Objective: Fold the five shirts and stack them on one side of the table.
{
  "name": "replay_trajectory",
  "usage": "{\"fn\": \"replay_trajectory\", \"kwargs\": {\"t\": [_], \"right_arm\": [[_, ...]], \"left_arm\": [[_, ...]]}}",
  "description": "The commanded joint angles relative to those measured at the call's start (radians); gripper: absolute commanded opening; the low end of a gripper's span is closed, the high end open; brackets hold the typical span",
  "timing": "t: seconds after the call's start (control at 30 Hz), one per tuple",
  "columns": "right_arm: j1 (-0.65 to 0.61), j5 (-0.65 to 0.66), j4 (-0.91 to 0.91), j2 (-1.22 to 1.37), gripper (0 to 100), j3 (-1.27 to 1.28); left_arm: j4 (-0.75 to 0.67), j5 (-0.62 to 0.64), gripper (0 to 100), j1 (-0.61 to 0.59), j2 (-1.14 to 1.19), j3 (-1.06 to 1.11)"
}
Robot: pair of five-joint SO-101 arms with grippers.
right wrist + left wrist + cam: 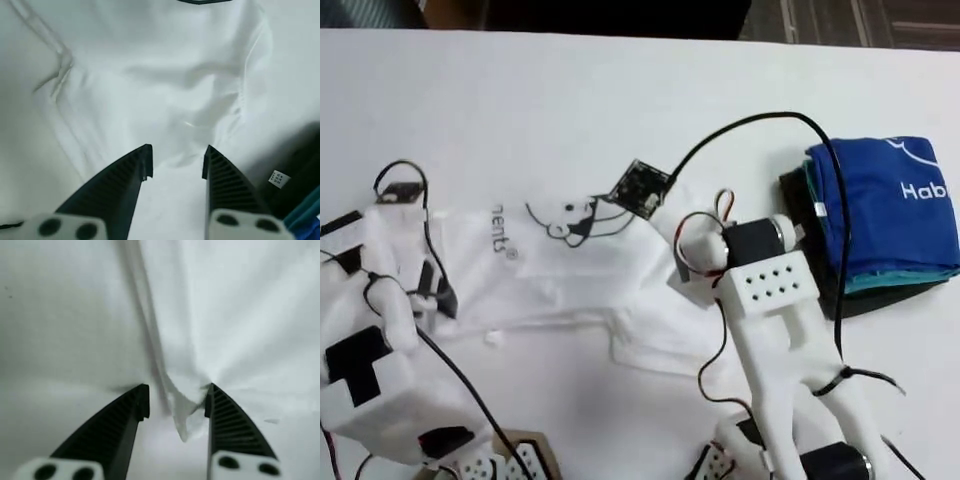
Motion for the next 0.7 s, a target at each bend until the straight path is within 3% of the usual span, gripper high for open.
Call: {"fn": "replay_trajectory", "kwargs": {"t": [0.0, 0.2, 0.43, 0.67], "right_arm": [[-0.002, 0.008, -0.018, -0.035, 17.0, -0.003], [-0.01, 0.012, -0.005, -0.033, 17.0, 0.011], [-0.087, 0.181, 0.019, -0.033, 17.0, 0.176], [-0.234, 0.19, 0.025, -0.033, 30.0, 0.279]], "left_arm": [[0.044, 0.002, 20, -0.031, -0.055, 0.001], [0.092, -0.002, 20, -0.038, -0.055, -0.004], [0.132, 0.003, 20, -0.032, -0.196, -0.008], [0.057, 0.071, 20, 0.103, -0.342, -0.01]]}}
